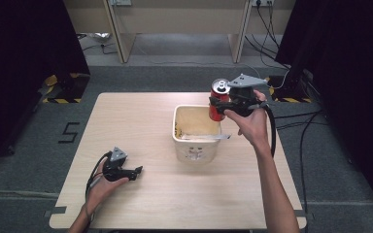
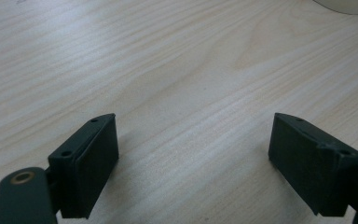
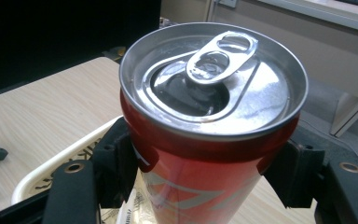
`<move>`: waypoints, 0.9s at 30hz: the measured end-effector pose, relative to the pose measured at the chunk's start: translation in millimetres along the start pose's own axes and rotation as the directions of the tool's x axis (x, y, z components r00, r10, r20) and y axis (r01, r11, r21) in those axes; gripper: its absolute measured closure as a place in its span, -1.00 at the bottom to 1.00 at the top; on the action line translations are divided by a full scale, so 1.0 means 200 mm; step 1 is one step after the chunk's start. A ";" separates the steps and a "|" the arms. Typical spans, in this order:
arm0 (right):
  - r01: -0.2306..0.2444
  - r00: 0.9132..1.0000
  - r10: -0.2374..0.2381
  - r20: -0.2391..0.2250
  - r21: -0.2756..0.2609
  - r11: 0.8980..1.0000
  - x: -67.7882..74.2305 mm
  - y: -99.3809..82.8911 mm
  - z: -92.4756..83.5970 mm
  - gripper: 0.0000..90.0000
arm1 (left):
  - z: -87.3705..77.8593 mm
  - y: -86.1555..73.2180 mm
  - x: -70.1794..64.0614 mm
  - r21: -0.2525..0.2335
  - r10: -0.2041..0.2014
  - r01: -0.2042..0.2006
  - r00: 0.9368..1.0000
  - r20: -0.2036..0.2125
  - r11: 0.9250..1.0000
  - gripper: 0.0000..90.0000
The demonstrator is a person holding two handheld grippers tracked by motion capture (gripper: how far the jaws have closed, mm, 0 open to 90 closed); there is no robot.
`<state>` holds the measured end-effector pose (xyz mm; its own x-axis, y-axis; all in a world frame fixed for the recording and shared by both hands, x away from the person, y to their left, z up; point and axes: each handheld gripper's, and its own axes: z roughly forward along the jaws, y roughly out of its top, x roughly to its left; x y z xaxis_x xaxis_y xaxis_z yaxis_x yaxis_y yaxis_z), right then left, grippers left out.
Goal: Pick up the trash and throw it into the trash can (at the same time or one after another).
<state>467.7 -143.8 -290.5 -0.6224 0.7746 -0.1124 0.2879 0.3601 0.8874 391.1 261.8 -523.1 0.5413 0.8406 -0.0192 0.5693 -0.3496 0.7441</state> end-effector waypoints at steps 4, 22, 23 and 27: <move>0.010 1.000 -0.010 -0.019 0.010 1.000 0.03 0.01 0.04 -0.24 | 0.00 0.00 0.00 0.000 0.000 0.000 1.000 0.000 1.000 -0.66; 0.041 0.990 -0.036 -0.139 0.030 0.999 0.07 -0.01 0.17 -0.24 | 0.00 0.00 0.00 0.000 0.000 0.000 1.000 0.000 1.000 -0.66; 0.042 0.989 -0.036 -0.146 0.035 0.999 0.07 -0.01 0.17 -0.25 | 0.00 0.00 0.00 -0.001 0.000 0.000 1.000 0.000 1.000 -0.66; 0.041 0.984 -0.035 -0.174 0.032 0.999 0.05 -0.03 0.19 -0.24 | 0.00 0.00 0.00 0.000 0.000 0.000 1.000 0.000 1.000 -0.66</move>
<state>487.7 -117.7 -313.6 -0.7493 0.6592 -0.0639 0.2854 0.4084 0.8671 391.1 261.8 -523.2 0.5414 0.8405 -0.0192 0.5691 -0.3496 0.7443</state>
